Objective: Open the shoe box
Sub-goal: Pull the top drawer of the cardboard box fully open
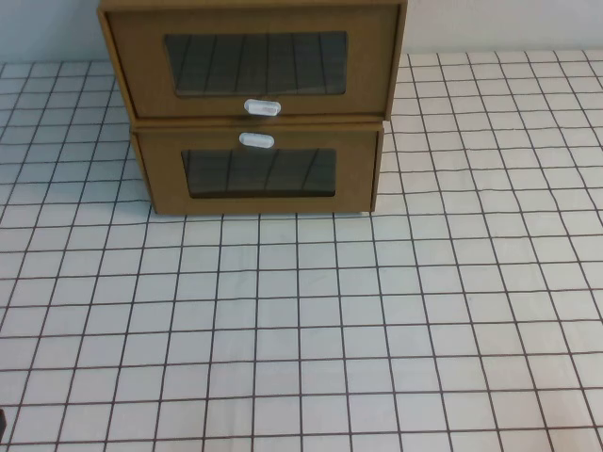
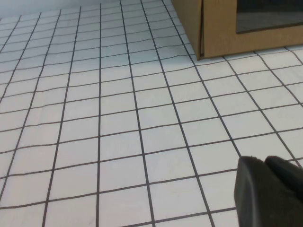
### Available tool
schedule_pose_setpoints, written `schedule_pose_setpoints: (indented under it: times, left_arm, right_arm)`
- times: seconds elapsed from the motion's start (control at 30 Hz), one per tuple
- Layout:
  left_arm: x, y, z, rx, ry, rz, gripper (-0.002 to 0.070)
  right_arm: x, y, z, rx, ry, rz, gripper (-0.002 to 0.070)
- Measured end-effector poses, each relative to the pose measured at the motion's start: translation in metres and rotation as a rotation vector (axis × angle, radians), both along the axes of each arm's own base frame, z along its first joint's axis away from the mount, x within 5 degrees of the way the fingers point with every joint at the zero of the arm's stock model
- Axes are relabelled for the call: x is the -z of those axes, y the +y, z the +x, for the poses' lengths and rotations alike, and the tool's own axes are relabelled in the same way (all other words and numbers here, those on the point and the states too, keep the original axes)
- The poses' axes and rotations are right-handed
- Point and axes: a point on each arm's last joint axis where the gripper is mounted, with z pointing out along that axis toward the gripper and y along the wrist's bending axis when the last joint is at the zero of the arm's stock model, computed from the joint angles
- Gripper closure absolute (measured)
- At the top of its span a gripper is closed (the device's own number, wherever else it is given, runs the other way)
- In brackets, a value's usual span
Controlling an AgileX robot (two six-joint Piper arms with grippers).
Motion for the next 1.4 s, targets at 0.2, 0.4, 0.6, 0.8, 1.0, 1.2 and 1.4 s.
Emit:
schedule_pose_setpoints:
  times: [0.2, 0.4, 0.6, 0.8, 1.0, 1.2, 1.4]
  left_arm:
    - [0.0000, 0.0000, 0.0000, 0.000, 0.000, 0.000, 0.0677]
    - [0.0000, 0.0000, 0.0000, 0.000, 0.000, 0.000, 0.0677]
    - [0.0000, 0.0000, 0.0000, 0.000, 0.000, 0.000, 0.0677]
    - [0.0000, 0.0000, 0.0000, 0.000, 0.000, 0.000, 0.0677]
    - [0.0000, 0.0000, 0.0000, 0.000, 0.000, 0.000, 0.0677]
    - [0.0000, 0.0001, 0.0000, 0.000, 0.000, 0.003, 0.0677]
    - [-0.0029, -0.0029, 0.0004, 0.000, -0.017, -0.119, 0.0677]
  right_arm:
    - [0.0000, 0.0000, 0.0000, 0.000, 0.000, 0.000, 0.0689]
    - [0.0000, 0.0000, 0.0000, 0.000, 0.000, 0.000, 0.0689]
    - [0.0000, 0.0000, 0.0000, 0.000, 0.000, 0.000, 0.0689]
    - [0.0000, 0.0000, 0.0000, 0.000, 0.000, 0.000, 0.0689]
    - [0.0000, 0.0000, 0.0000, 0.000, 0.000, 0.000, 0.0689]
    - [0.0000, 0.0000, 0.0000, 0.000, 0.000, 0.000, 0.0689]
    - [0.0000, 0.0000, 0.0000, 0.000, 0.000, 0.000, 0.0689]
